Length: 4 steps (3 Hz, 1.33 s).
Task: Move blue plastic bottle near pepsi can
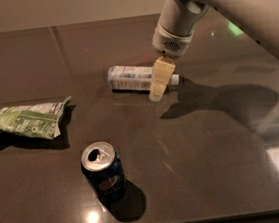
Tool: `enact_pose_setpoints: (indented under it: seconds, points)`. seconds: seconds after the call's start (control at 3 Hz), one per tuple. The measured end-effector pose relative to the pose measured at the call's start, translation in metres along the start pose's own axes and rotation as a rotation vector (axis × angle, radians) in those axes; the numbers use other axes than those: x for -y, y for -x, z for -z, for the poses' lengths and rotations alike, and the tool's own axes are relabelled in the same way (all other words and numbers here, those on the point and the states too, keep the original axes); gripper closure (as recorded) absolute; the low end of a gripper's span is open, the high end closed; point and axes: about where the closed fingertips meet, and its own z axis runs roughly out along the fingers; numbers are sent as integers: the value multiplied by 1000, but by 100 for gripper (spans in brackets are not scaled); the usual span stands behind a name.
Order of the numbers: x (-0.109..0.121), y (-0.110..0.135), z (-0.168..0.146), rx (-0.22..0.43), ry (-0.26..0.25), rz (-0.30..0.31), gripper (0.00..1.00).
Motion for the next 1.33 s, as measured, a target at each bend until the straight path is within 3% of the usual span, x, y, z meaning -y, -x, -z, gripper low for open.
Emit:
enact_pose_setpoints:
  seconds: [0.33,0.67,1.33]
  points:
    - [1,7,-9,8,-6,7,0]
    - [7,5,-15,-5,-16,-3,16]
    - [15,-7,-11,-28,-26,-15,64]
